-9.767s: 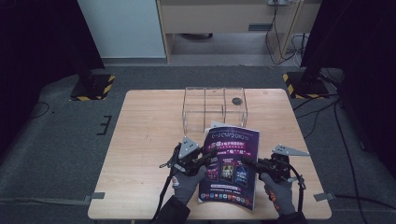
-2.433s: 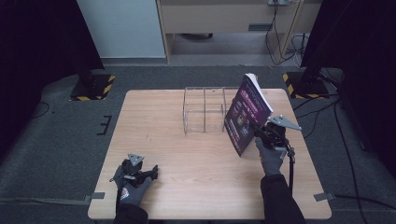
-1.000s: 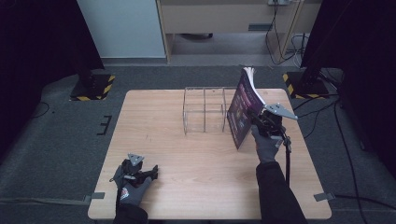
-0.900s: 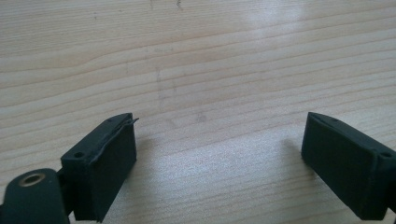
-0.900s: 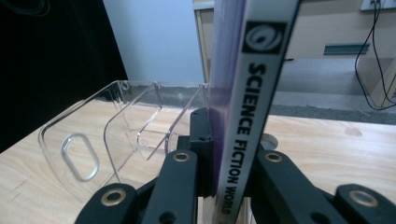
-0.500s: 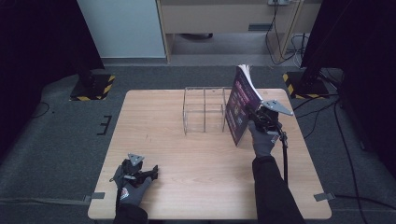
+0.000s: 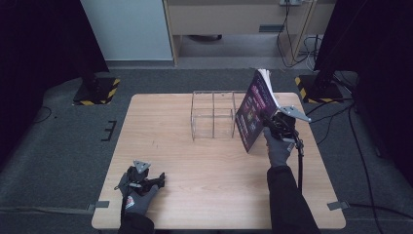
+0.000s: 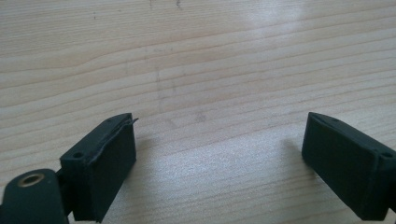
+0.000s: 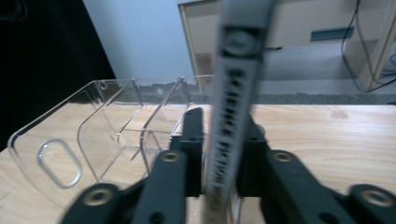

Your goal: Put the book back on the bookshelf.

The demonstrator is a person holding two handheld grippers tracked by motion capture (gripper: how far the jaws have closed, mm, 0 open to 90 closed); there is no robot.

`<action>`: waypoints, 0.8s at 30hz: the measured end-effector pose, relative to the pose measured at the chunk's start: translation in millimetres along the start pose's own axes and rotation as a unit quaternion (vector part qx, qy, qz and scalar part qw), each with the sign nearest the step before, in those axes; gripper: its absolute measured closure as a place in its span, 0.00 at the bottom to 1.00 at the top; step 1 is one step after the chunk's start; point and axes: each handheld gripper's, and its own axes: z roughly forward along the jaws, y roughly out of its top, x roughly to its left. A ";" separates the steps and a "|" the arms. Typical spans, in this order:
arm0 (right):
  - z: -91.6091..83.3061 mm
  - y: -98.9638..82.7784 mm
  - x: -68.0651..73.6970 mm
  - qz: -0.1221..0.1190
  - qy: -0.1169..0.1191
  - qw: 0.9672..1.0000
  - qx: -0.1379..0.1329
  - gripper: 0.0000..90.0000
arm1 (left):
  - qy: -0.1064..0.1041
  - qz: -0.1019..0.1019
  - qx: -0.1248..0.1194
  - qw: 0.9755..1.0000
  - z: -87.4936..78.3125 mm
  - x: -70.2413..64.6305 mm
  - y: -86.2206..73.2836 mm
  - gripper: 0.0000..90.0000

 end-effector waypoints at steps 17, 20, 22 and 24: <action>-43.3 -14.5 -19.0 -0.037 0.044 0.998 0.023 0.22 | 0.000 0.000 0.000 1.000 0.0 -0.1 0.0 0.10; -56.5 -23.2 -25.7 -0.041 0.055 0.997 0.030 0.20 | 0.001 0.000 0.000 1.000 0.0 -0.1 0.0 0.10; -60.0 -26.6 -28.2 -0.039 0.059 0.997 0.032 0.19 | 0.001 0.000 0.000 1.000 0.0 -0.1 0.0 0.10; -67.8 -37.7 -35.2 -0.035 0.068 0.996 0.048 0.19 | 0.001 0.000 0.000 1.000 0.0 -0.2 0.0 0.10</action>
